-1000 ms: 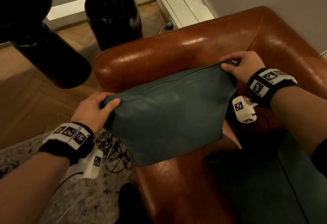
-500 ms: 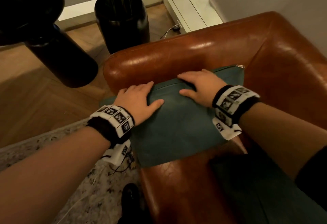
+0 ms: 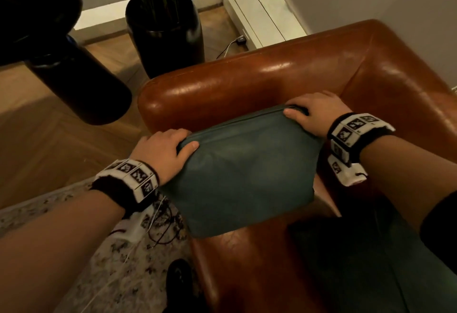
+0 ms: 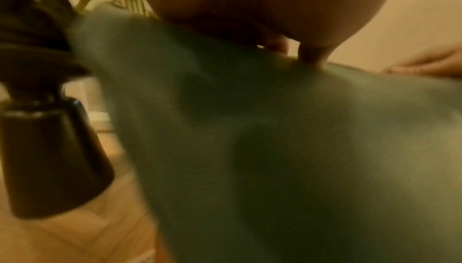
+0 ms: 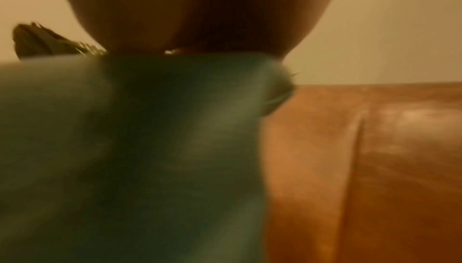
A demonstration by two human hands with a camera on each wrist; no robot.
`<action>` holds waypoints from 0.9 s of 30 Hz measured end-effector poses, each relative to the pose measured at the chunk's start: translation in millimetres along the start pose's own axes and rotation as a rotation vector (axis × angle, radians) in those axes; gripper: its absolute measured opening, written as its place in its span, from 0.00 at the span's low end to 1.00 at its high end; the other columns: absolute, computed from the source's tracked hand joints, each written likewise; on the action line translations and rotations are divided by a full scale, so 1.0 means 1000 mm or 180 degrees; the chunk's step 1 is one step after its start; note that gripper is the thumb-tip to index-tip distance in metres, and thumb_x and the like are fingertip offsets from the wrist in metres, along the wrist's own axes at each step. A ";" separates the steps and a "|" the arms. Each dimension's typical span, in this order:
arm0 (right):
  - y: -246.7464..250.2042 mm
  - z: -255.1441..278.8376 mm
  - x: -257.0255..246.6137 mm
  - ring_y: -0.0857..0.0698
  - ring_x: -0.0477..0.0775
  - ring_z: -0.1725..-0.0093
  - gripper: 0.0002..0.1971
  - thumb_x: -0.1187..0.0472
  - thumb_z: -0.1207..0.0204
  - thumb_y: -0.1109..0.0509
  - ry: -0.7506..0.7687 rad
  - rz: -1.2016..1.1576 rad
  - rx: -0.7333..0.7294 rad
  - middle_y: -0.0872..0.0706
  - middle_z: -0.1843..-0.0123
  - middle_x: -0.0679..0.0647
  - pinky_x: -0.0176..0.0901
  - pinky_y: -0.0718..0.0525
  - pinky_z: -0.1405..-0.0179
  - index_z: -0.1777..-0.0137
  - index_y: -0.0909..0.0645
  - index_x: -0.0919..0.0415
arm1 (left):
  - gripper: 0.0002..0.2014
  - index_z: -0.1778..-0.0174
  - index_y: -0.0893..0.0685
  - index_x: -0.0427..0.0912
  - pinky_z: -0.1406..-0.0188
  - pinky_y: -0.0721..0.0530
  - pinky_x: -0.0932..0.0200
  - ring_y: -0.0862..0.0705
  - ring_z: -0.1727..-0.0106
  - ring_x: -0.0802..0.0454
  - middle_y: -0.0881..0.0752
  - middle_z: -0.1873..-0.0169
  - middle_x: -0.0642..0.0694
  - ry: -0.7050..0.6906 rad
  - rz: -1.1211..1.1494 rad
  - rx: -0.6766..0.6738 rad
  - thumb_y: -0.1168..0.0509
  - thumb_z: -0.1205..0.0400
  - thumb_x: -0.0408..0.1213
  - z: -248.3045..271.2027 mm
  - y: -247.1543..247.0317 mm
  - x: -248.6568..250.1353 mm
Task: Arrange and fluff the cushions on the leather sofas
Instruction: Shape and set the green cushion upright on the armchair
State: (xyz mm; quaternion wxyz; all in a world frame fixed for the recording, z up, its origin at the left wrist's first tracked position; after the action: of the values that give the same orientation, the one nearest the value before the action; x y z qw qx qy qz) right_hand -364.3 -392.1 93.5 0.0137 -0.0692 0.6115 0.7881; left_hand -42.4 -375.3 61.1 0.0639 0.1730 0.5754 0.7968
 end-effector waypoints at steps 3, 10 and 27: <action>0.006 0.008 0.031 0.15 0.59 0.45 0.15 0.43 0.21 0.35 -0.0280 -0.0549 0.0254 0.11 0.49 0.54 0.49 0.18 0.45 0.44 0.15 0.51 | 0.24 0.52 0.27 0.52 0.57 0.24 0.50 0.19 0.53 0.45 0.22 0.60 0.53 -0.0070 -0.0224 0.0279 0.58 0.20 0.67 0.013 0.008 -0.017; -0.018 0.033 0.091 0.16 0.52 0.38 0.17 0.47 0.14 0.45 -0.1416 -0.2650 0.1071 0.13 0.42 0.45 0.50 0.20 0.35 0.36 0.18 0.47 | 0.13 0.48 0.19 0.47 0.51 0.27 0.53 0.21 0.51 0.48 0.17 0.53 0.46 0.0833 0.1617 0.0963 0.46 0.13 0.48 0.042 0.016 -0.067; -0.055 0.052 0.073 0.10 0.42 0.51 0.14 0.69 0.25 0.30 -0.1480 -0.5005 0.1378 0.08 0.56 0.43 0.36 0.14 0.53 0.42 0.20 0.56 | 0.10 0.60 0.16 0.51 0.32 0.21 0.38 0.16 0.44 0.40 0.14 0.57 0.52 0.2120 0.3919 0.1250 0.36 0.16 0.33 0.075 -0.068 -0.085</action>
State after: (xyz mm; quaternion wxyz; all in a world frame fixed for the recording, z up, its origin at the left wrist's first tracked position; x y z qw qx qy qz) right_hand -435.7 -333.0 43.8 0.6960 -0.3063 0.5045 0.4090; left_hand 56.8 -311.6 1.2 -0.6070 0.2220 0.4951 0.5807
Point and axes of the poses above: each hand's wrist, its own z-axis away from the middle knuckle, its own y-axis out of the back of the hand, x = y × z, the point moved 8 cm from there along -z, towards the middle knuckle
